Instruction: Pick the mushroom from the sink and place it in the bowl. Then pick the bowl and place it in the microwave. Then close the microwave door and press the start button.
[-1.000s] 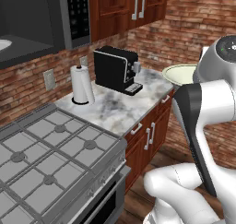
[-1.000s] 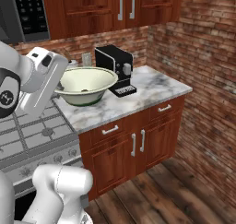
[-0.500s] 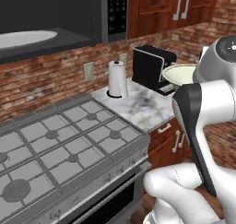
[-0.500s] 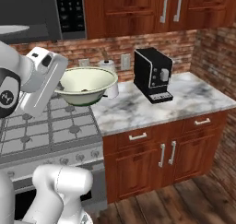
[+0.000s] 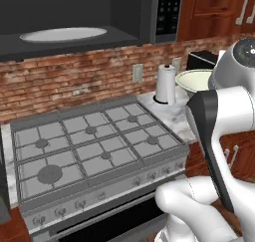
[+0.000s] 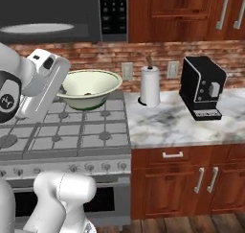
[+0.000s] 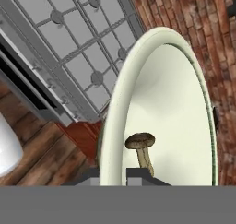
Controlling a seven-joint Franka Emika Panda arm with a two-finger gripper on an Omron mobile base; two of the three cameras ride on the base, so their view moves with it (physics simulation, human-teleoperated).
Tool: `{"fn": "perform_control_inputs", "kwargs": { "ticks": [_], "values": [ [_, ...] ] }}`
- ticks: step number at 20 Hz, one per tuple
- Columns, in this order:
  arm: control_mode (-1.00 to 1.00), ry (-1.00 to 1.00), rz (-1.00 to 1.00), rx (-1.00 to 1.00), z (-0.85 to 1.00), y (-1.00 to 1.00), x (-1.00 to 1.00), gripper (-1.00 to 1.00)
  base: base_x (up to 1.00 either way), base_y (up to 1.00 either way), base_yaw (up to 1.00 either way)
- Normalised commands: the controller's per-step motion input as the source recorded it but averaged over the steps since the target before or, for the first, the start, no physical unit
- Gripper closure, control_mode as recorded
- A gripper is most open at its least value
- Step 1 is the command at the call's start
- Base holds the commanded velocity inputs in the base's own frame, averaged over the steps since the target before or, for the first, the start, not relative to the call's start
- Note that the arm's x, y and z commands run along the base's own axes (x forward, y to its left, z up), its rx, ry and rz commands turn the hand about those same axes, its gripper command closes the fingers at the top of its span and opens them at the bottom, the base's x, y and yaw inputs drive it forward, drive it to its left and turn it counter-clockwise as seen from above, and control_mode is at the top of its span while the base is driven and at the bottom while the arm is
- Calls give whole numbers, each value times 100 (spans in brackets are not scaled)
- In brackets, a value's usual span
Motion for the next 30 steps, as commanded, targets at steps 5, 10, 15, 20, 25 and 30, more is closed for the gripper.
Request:
{"fn": "perform_control_inputs", "kwargs": {
  "ticks": [5,10,15,20,25,30],
  "values": [
    [100,0,0,0,0,0,0,100,0,18,43],
    [100,0,0,0,0,0,0,100,0,17,39],
    [100,0,0,0,0,0,0,100,0,20,32],
    [100,0,0,0,0,0,0,100,0,27,24],
    [100,0,0,0,0,0,0,100,0,38,11],
    [100,0,0,0,0,0,0,100,0,45,5]
  ]
}}
